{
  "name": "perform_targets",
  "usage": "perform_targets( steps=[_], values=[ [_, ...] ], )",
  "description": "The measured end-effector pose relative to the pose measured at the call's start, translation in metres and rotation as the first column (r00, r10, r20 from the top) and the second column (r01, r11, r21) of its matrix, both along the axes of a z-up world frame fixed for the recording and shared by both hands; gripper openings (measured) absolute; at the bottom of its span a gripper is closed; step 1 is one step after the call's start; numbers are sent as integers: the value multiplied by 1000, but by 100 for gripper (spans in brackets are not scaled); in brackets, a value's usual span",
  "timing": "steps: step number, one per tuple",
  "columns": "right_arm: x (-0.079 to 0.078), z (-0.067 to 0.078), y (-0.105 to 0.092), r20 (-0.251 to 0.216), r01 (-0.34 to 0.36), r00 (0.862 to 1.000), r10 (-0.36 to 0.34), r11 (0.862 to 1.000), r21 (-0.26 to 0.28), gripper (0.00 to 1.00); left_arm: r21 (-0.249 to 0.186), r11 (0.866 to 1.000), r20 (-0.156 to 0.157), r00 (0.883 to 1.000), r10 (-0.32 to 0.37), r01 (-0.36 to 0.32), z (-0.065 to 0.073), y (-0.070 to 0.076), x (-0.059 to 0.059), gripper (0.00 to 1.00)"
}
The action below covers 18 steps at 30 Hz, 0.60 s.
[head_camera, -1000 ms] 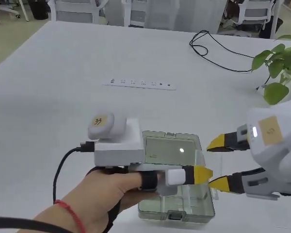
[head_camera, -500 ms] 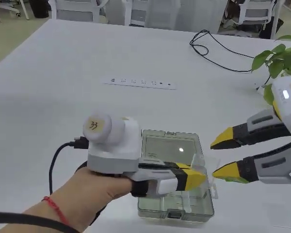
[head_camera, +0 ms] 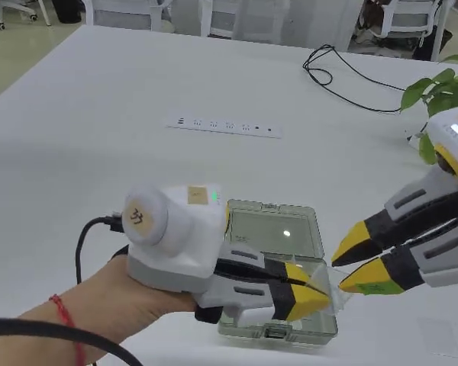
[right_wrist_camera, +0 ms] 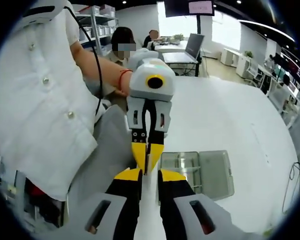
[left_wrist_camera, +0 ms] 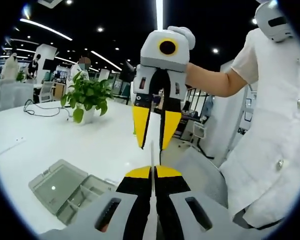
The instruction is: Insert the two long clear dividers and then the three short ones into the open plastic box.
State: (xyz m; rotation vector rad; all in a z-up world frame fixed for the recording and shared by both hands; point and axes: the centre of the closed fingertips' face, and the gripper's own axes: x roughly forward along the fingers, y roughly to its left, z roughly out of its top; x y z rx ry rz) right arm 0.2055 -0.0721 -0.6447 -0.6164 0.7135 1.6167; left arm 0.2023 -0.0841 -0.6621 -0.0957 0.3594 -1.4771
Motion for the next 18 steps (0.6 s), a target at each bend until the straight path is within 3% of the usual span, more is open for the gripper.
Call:
perform_targets(
  steps=[3,8,18],
  values=[
    [-8,-1,3,-43,-15,999,15,1000,6,10,-7,1000,9,1000,-13,13,3,0,-3,0],
    [-14,-3,5,-74,-25,997,26,1000,14,5,-17,999,20,999,-27,27,6,1,-7,0],
    [-18,-4,7,-89,-27,996,28,999,20,3,-14,999,24,999,-34,34,4,2,-10,0]
  ],
)
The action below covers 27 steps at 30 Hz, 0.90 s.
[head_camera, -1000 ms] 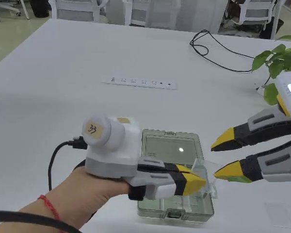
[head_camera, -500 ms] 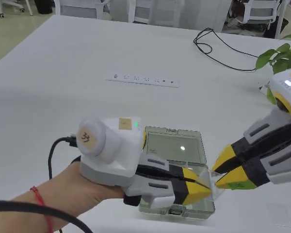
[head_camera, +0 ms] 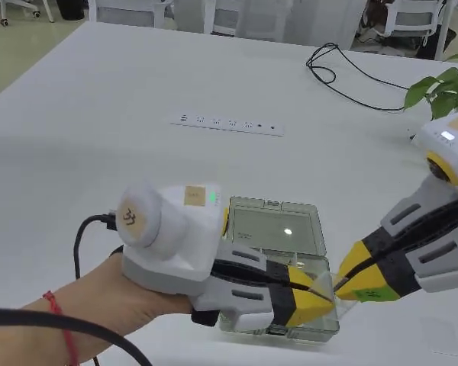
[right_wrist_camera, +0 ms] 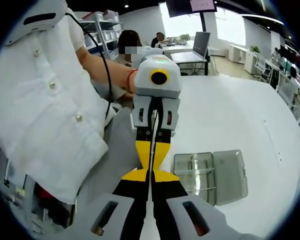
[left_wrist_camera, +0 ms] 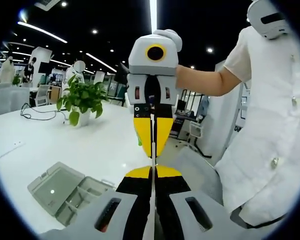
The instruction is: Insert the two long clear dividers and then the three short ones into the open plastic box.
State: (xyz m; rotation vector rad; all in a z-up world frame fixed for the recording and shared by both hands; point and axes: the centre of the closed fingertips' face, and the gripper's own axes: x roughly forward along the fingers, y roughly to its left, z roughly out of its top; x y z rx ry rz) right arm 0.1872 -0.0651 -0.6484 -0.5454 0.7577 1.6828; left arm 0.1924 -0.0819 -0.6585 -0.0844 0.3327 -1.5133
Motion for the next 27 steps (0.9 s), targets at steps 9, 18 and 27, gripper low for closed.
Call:
perform_targets(
  steps=[9,18,27],
  values=[
    [0,-2,1,19,4,1000,-4,1000,-4,3,5,1000,-14,1000,12,-12,-2,1,0,0],
    [4,-1,3,39,18,999,-18,1000,-1,3,35,999,-17,999,40,-39,-9,9,4,0],
    [15,0,-1,60,54,997,-54,999,3,3,53,993,-22,994,103,-102,-14,25,16,9]
  ],
)
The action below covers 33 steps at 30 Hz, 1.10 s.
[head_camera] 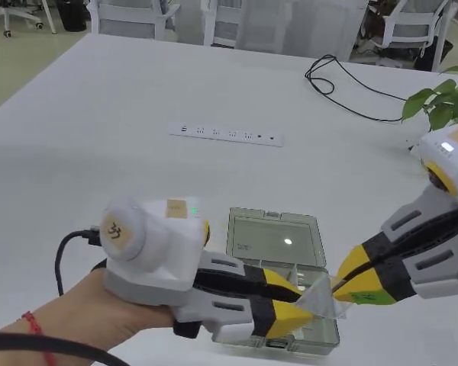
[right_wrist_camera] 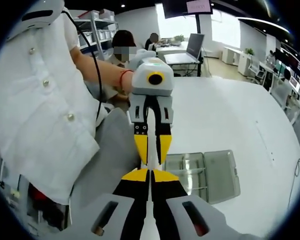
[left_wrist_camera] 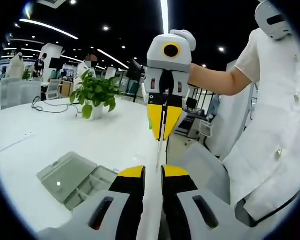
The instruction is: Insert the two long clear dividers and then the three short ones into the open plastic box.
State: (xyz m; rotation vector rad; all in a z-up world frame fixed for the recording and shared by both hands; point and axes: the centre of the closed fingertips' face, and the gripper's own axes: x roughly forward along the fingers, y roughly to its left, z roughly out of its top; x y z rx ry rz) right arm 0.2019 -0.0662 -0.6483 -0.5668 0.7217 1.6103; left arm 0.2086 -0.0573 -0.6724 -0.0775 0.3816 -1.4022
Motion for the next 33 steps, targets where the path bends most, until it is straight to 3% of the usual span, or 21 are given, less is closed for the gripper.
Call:
perform_targets(
  steps=[11,27,33],
  values=[
    [12,2,2,27,37,999,-37,999,1,3,34,997,12,997,72,-72,-8,18,13,25],
    [31,-8,2,59,67,996,-66,997,-23,3,94,988,37,992,122,-125,-22,38,27,49],
    [37,-15,4,71,88,994,-85,995,-37,3,118,982,46,988,145,-149,-31,47,32,65]
  ],
)
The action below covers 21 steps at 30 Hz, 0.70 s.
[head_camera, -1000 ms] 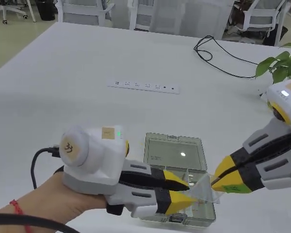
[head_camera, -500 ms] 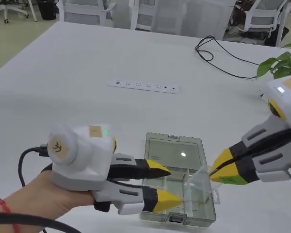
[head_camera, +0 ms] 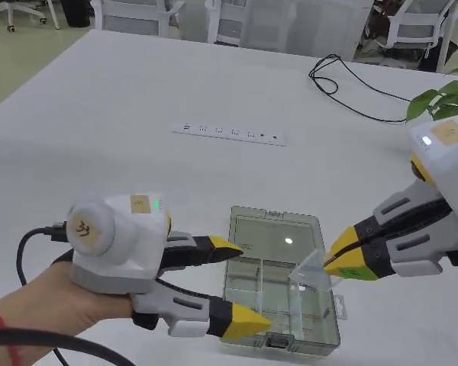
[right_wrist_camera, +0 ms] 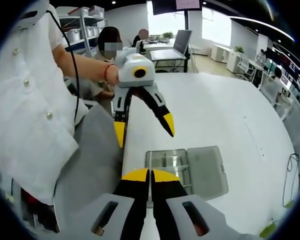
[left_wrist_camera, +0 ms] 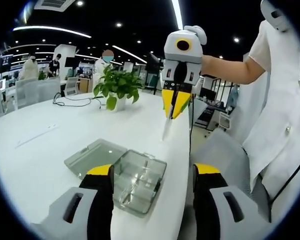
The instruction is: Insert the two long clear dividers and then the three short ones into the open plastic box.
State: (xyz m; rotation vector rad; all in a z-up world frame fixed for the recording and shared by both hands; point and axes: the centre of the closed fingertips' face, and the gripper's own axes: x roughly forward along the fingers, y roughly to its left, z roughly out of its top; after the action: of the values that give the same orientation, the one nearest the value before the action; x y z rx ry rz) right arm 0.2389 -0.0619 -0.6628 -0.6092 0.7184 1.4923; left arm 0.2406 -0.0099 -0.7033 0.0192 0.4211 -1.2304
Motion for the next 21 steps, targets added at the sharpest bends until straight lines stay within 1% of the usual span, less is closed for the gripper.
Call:
perform_targets(
  steps=[3,6,9,11,15,16,18,21],
  values=[
    [4,-5,2,3,10,1000,-10,1000,-7,3,13,1000,-1,1000,16,-16,-5,5,3,71],
    [6,-11,4,8,14,1000,-14,1000,-13,3,28,999,1,999,35,-35,-10,9,6,81],
    [10,-18,6,11,19,1000,-19,1000,-22,3,39,998,10,999,40,-41,-14,12,8,85],
    [12,-22,7,7,23,1000,-22,999,-23,3,42,998,7,999,44,-44,-16,13,9,88],
    [17,-31,9,7,33,999,-33,999,-28,3,58,997,9,999,53,-54,-22,15,10,97],
    [21,-36,8,7,37,999,-36,999,-26,3,67,996,8,998,56,-57,-24,16,10,99],
    [23,-41,9,2,42,999,-42,999,-20,3,76,995,9,998,59,-59,-27,18,11,100],
    [28,-51,9,-1,50,999,-50,998,-25,3,74,995,8,998,62,-62,-28,18,11,100]
  ],
)
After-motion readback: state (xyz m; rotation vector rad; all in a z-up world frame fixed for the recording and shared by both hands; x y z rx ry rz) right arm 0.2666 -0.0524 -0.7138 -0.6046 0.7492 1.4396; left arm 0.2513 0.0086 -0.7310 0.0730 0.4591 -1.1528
